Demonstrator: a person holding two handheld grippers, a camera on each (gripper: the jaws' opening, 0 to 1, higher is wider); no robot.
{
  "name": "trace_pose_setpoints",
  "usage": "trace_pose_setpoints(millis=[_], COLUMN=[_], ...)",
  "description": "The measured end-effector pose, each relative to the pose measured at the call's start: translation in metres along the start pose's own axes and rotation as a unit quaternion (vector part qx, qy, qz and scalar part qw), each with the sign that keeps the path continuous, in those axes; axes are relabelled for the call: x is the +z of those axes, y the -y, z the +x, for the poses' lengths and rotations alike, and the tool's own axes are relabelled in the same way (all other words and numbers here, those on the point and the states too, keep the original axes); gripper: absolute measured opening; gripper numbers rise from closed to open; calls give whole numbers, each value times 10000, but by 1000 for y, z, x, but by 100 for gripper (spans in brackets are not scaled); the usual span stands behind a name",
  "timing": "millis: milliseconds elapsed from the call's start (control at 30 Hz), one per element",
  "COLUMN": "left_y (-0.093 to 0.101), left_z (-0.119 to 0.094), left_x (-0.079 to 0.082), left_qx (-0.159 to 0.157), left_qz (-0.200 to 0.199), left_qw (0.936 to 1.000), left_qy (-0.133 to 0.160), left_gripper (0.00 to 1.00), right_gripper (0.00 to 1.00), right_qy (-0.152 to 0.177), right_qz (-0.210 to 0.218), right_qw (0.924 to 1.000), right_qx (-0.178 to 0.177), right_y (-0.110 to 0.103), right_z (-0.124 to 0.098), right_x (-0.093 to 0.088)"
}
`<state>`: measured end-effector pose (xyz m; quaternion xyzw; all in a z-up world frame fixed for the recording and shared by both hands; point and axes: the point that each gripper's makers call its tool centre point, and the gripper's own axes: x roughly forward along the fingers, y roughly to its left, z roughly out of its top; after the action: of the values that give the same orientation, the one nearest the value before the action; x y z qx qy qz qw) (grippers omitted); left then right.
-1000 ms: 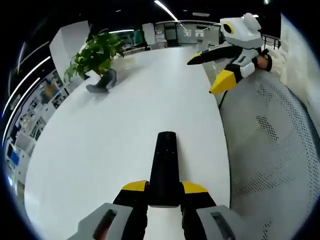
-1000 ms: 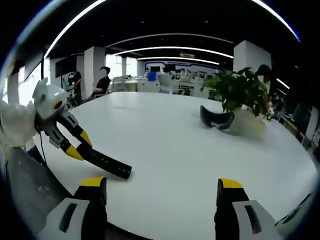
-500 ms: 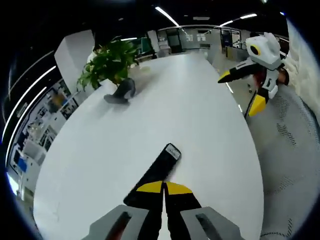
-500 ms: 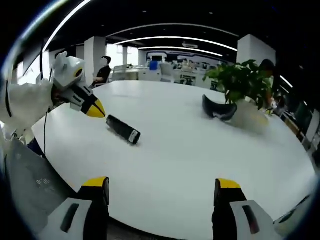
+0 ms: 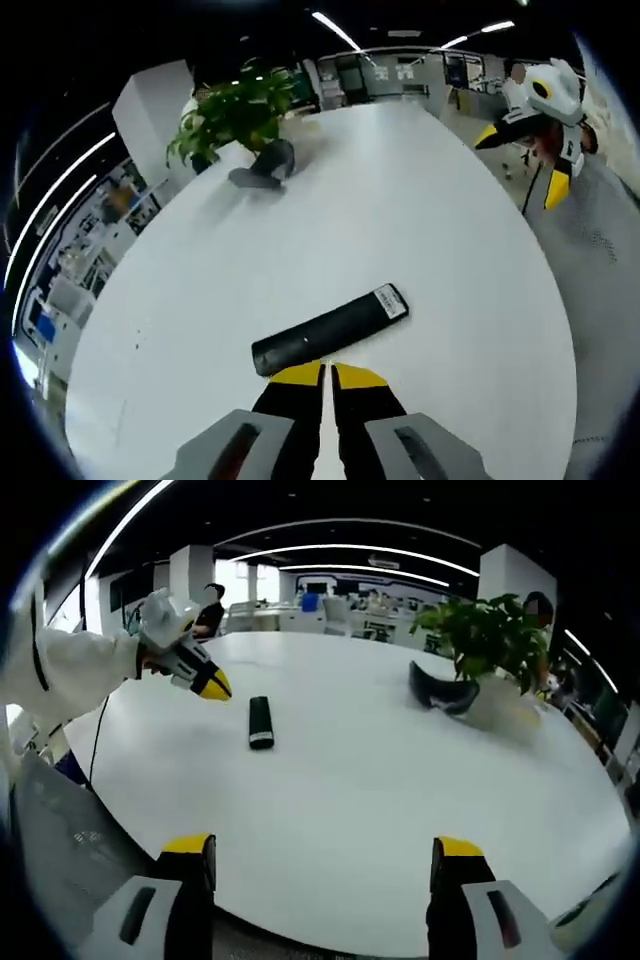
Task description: Press the specified remote control buttons in sequence, fully releasing each button before pressing the next.
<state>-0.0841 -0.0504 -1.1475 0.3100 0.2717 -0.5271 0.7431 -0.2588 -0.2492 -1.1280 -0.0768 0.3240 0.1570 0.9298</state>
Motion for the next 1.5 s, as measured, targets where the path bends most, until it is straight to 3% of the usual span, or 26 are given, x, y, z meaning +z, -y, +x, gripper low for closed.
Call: trace_pose_setpoints(millis=[67, 167, 267, 333, 533, 600, 900, 1100, 1300, 1367, 1500], left_y=[-3, -4, -5, -7, -20, -25, -43, -48, -52, -53, -53], left_z=[2, 7, 10, 11, 12, 12, 20, 30, 38, 40, 43], left_x=[-2, -3, -3, -3, -5, -4, -2, 3, 3, 3, -3], left_qx=[36, 57, 86, 71, 10, 30, -162, -329, -459, -498, -559], left_qz=[73, 52, 121, 138, 97, 129, 293, 475, 619, 649, 728], left_qw=[10000, 10000, 9999, 9999, 9999, 9999, 9991, 9980, 9963, 9959, 9944], left_qy=[-26, -43, -65, -64, -129, -103, -245, -274, -389, -398, -522], left_gripper=[8, 10, 11, 11, 12, 12, 14, 14, 13, 13, 11], right_gripper=[89, 86, 81, 77, 70, 69, 55, 45, 40, 39, 33], right_qy=[28, -180, -237, -288, 164, 115, -58, -102, -129, -148, -259], right_qz=[-15, 46, -140, -163, -557, -578, -832, -763, -1261, -1232, -709], right_qw=[10000, 9995, 9993, 9986, 9951, 9938, 9889, 9873, 9823, 9823, 9870], right_qx=[31, 239, 244, 413, 801, 948, 1230, 1392, 1379, 1405, 1417], right_y=[-1, -8, -8, -14, -43, -54, -78, -89, -102, -102, -91], right_z=[0, 2, 3, 5, 27, 41, 97, 120, 148, 157, 173], right_x=[1, -3, 5, 16, 71, 76, 83, 87, 94, 97, 101])
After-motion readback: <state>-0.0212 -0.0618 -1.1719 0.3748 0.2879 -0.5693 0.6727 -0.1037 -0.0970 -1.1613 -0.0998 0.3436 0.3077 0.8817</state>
